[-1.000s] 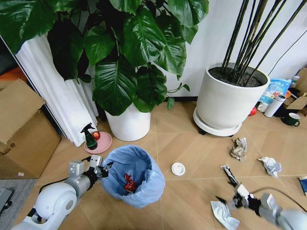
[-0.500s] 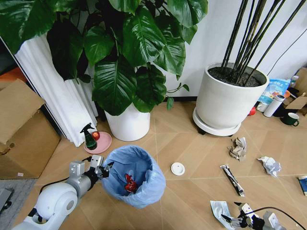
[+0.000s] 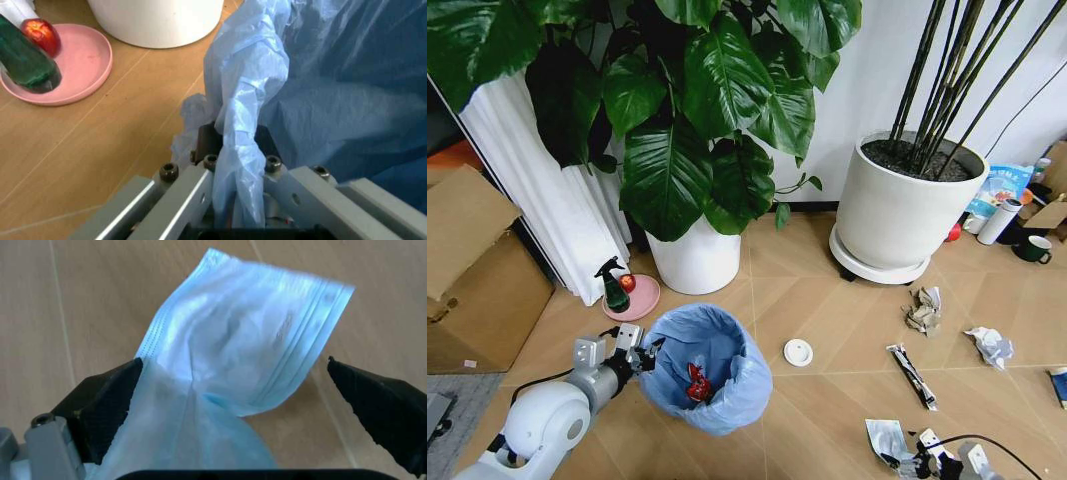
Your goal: Pick up the trash bin and place the garbage on the floor into it.
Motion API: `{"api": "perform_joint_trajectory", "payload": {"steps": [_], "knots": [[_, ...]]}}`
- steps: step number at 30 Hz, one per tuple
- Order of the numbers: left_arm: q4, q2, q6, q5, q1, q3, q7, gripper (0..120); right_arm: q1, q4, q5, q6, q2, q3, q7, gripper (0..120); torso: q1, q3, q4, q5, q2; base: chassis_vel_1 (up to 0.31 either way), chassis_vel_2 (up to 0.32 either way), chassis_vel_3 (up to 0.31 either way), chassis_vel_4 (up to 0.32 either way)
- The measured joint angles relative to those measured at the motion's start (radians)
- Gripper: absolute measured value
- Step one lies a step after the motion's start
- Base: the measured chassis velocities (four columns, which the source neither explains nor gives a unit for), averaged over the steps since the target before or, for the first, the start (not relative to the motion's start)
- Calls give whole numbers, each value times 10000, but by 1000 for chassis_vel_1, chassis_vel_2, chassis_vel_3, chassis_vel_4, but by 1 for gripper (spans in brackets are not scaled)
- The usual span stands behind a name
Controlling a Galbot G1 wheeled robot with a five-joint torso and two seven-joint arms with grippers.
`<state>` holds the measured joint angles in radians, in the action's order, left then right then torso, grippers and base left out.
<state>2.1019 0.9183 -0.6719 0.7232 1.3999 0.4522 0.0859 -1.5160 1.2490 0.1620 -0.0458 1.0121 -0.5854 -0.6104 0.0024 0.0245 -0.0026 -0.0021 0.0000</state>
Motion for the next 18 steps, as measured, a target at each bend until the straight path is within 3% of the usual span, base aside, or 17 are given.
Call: {"api": "perform_joint_trajectory", "payload": {"steps": [5, 9, 18], "knots": [[45, -76, -12, 27, 2, 2, 20, 0, 96, -139, -12, -1, 93, 42, 121, 92, 0, -1, -2, -2, 0, 0, 0, 0, 0], [76, -92, -17, 32, 1, 2, 25, 0, 131, -160, -12, 10, 204, 36, 166, 73, 0, -2, -3, -16, 2, 0, 0, 0, 0], [107, -91, -19, 28, 19, -3, 31, 0, 108, -98, -86, 42, 396, 58, 182, 46, -1, -3, -1, -11, 3, 0, 0, 0, 0]]}}
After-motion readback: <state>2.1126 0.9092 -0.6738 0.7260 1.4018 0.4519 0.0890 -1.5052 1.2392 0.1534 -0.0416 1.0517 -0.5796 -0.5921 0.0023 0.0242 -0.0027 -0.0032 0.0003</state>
